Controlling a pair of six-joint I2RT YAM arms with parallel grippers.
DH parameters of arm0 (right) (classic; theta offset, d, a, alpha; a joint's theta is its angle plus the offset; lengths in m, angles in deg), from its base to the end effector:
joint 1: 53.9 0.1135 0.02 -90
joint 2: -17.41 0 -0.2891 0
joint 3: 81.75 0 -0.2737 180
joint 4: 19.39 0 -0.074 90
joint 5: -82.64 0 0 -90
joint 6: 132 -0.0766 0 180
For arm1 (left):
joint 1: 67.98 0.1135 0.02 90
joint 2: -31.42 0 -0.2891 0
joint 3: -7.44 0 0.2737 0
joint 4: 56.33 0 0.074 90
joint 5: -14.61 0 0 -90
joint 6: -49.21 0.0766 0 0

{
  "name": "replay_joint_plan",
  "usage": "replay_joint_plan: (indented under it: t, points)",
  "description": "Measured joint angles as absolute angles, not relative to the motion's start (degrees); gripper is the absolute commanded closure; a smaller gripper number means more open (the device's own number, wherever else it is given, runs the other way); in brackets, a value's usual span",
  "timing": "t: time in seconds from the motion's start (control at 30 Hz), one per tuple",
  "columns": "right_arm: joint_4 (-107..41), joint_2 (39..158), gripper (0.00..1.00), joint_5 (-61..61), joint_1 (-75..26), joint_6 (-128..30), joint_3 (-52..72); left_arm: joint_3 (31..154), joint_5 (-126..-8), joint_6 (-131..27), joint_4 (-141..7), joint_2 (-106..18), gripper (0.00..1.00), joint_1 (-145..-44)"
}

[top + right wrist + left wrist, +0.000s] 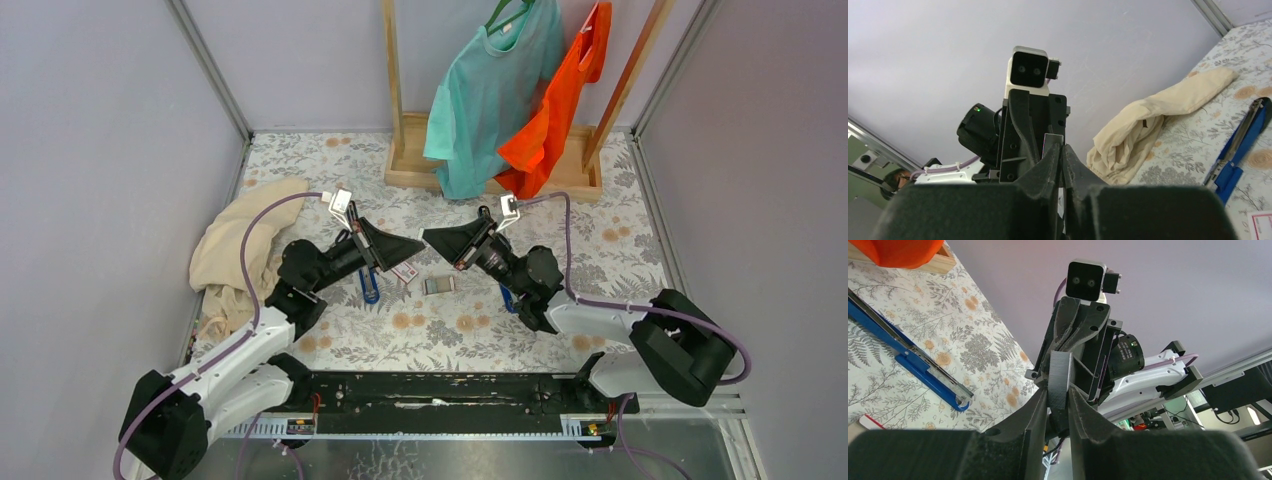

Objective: Load the staples into the stapler

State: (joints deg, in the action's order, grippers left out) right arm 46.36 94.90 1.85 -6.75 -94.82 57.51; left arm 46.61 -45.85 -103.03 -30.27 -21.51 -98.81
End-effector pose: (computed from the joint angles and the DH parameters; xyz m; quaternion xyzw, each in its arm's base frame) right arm 0.2002 0.2338 0.3045 -0.0441 0.5087 0.6840 0.5210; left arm 0.1945 -0.1600 0.3090 0.0269 0.6377 -0.6566 0.4020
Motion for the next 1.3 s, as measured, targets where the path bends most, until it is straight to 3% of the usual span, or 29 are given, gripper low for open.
replay_joint_plan:
  t: [0.13, 0.33, 0.67, 1.03, 1.3]
  points:
    - [42.51, 92.17, 0.72, 2.4, -6.75, -92.61, 58.47, 46.78, -46.07, -100.82, -33.73, -20.37, 0.75, -98.81]
    - [25.29, 83.73, 0.61, 3.82, -6.84, -83.85, 56.66, 53.17, -46.53, -93.09, -48.15, -18.56, 0.76, -98.88]
    - [-6.6, 76.43, 0.51, 11.93, -9.85, -66.6, 44.13, 68.29, -47.03, -72.93, -73.97, -18.82, 0.78, -99.03]
    - [-30.42, 81.2, 0.38, 25.54, -13.57, -52.09, 26.82, 77.95, -41.41, -54.11, -91.95, -23.1, 0.78, -99.08]
    - [-41.24, 88.91, 0.37, 33.92, -13.7, -45.58, 16.75, 78.37, -35.08, -48.91, -94.38, -24.15, 0.78, -99.12]
